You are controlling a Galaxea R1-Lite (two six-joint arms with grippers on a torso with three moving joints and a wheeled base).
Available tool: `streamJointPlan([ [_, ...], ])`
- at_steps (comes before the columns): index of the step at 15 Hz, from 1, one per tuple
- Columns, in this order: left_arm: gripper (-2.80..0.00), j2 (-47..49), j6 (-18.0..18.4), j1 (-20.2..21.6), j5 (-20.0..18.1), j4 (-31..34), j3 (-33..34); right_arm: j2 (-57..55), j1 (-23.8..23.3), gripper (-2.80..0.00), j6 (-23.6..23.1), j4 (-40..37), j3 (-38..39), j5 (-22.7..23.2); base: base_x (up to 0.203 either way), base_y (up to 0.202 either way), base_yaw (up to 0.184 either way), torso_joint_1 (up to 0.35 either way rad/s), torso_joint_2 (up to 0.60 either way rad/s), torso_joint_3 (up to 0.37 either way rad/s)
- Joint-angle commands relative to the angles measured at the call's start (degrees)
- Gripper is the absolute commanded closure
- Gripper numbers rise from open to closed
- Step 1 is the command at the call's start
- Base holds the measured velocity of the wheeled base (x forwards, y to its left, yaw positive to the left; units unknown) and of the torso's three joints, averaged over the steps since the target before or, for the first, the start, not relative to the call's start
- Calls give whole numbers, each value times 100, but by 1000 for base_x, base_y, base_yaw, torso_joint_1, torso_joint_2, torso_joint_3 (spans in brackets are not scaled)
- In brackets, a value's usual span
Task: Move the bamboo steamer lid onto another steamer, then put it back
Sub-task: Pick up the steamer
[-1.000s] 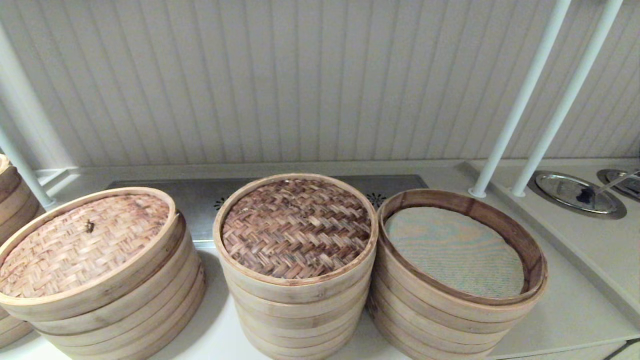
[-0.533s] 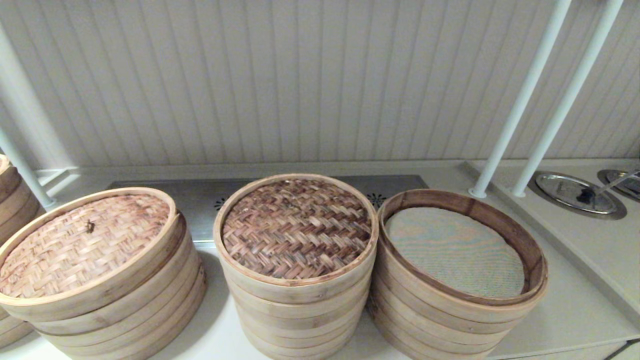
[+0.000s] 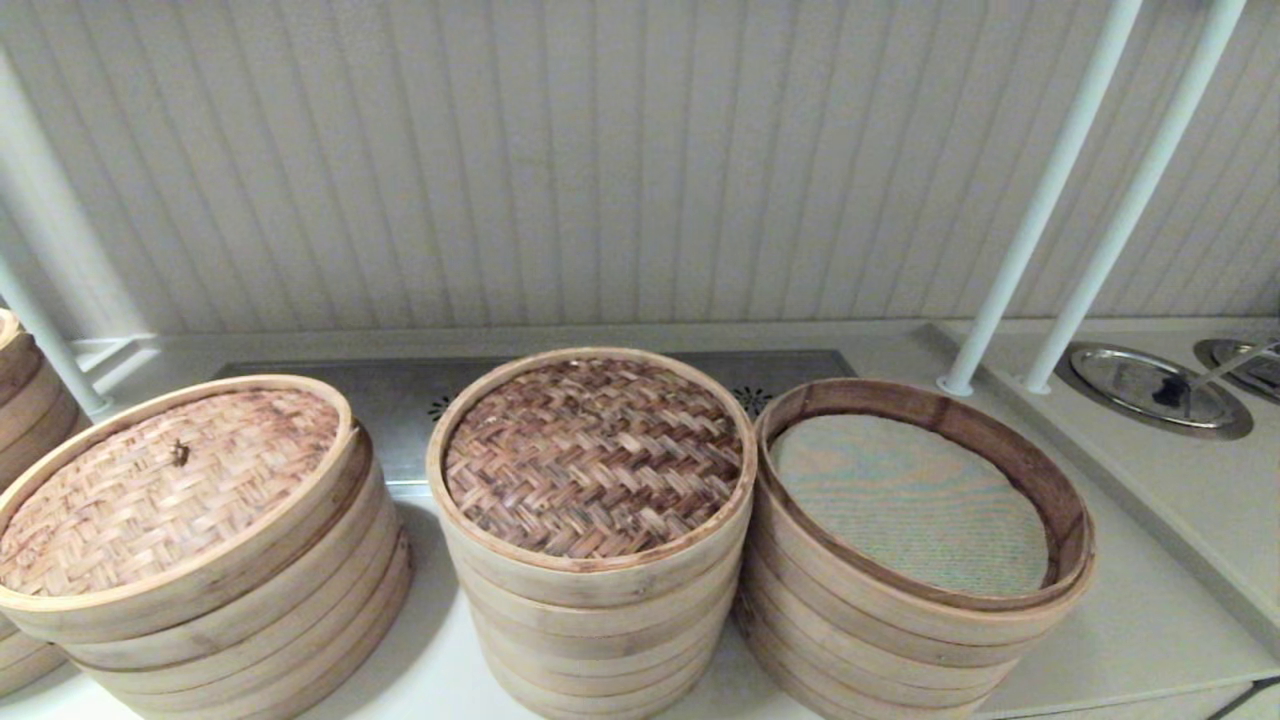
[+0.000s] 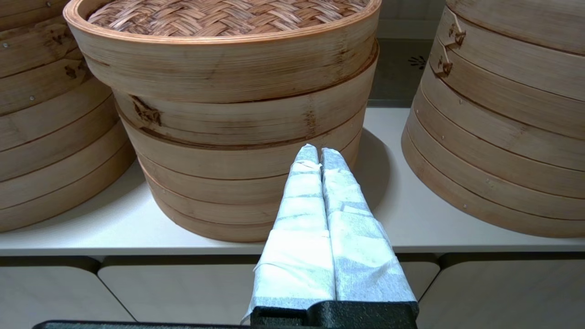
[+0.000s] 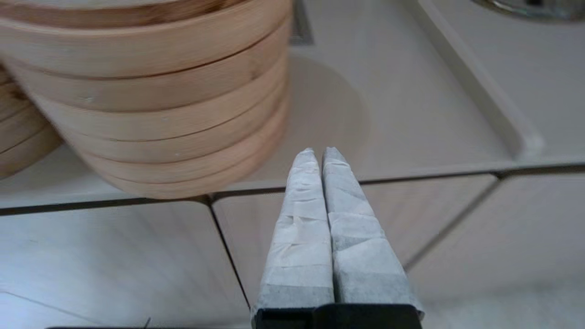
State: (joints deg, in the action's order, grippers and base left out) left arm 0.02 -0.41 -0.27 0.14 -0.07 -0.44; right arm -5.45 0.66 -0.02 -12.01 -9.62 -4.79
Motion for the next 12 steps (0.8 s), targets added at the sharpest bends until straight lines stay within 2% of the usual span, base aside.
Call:
streamJointPlan([
  [1,0,-2,-3,0,4,-1,0,526,-6,0,-81,105,350,120,0,0,0,0,0,0],
  [5,0,-2,-3,0,4,-1,0,530,4,0,-56,479,663,407,0,0,0,0,0,0],
  [12,0,-2,-3,0,4,-1,0,527,-4,0,-28,506,681,435,0,0,0,0,0,0],
])
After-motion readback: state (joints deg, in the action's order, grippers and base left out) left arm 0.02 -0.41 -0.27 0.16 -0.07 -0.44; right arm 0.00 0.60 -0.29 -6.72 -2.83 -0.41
